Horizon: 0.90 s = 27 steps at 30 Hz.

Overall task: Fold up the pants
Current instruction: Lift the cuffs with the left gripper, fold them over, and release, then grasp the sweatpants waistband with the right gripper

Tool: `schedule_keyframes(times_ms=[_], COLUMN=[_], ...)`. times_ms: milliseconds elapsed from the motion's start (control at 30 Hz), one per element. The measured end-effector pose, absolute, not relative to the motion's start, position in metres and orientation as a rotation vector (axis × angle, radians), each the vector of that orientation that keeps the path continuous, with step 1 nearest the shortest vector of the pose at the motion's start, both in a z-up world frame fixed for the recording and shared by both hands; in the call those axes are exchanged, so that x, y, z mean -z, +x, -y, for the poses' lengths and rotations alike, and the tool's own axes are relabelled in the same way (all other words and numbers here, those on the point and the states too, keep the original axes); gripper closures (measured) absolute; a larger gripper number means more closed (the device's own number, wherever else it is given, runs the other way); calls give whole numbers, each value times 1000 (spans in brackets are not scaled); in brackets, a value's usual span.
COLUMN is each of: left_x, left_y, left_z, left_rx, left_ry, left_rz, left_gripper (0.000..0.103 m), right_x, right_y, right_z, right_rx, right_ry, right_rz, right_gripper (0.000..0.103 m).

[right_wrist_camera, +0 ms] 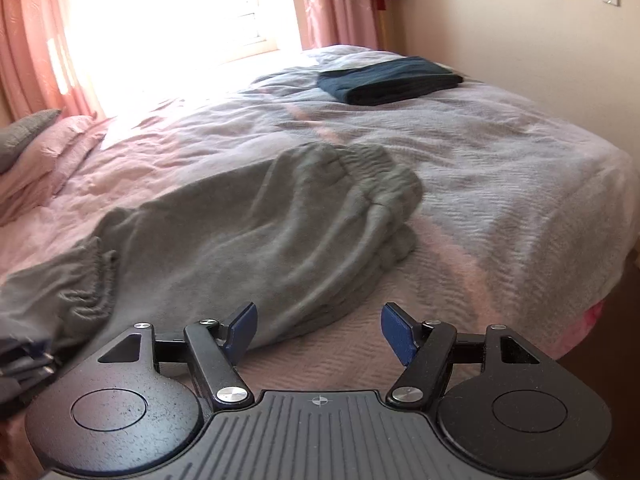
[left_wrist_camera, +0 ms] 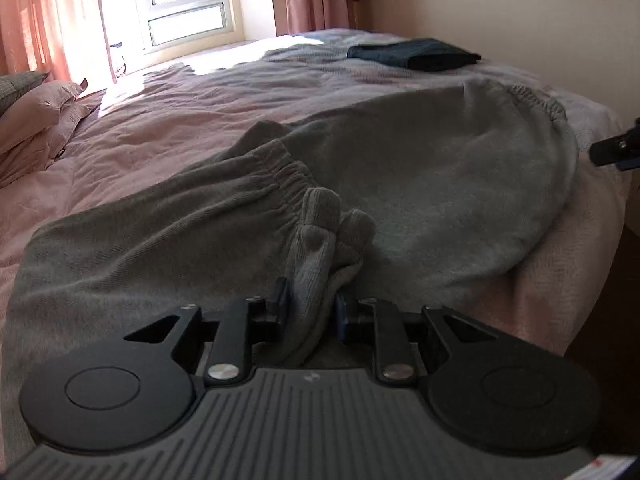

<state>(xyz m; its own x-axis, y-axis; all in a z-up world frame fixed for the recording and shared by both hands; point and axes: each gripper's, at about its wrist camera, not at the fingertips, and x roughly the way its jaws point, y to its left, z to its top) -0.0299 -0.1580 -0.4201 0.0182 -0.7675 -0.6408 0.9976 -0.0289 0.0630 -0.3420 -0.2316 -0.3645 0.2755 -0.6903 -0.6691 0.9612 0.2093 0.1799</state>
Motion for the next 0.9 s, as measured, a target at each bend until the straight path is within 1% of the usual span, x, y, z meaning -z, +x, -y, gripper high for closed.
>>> schedule_keyframes(times_ms=[33,67,167,267,333,400,500,633,733,833,900], left_x=[413,402,373,361,362,368,380,394,397,398,401], left_y=[-24,-10,24,57,76,96,110,112,113,116,118], left_z=[151,140,116,102,97,91,82,77,76,72,73], left_rx=[1519,1531,1515,1376,1299,1252,1226,1222,1219,1228,1230], left_ry=[562,490,363,328,316,296,288,297,304,273,270], left_rz=[-521,-559,-576,-560,-582,-634,-677,-680,-676,-690,-700], left_gripper=[67,66,66,67,68,69,69,69,69,68,68], right_x=[364,364,368,380,392,408,426,431,421,407,416], right_y=[-338,-333,-308,-273,-253,-233,-216,-205,-197,-195,-191], right_z=[232,232,240,252,259,267,269,272,270,259,263], right_rx=[1187,1147,989,784,663,595,606,635,699,731,743], right_ry=[651,666,757,915,1041,1179,1265,1264,1178,1051,1071], right_rz=[-485,-463,-385,-329,-288,-289,-294,-260,-293,-288,-343], right_gripper=[37,37,37,37,37,37,37,38,53,53,53])
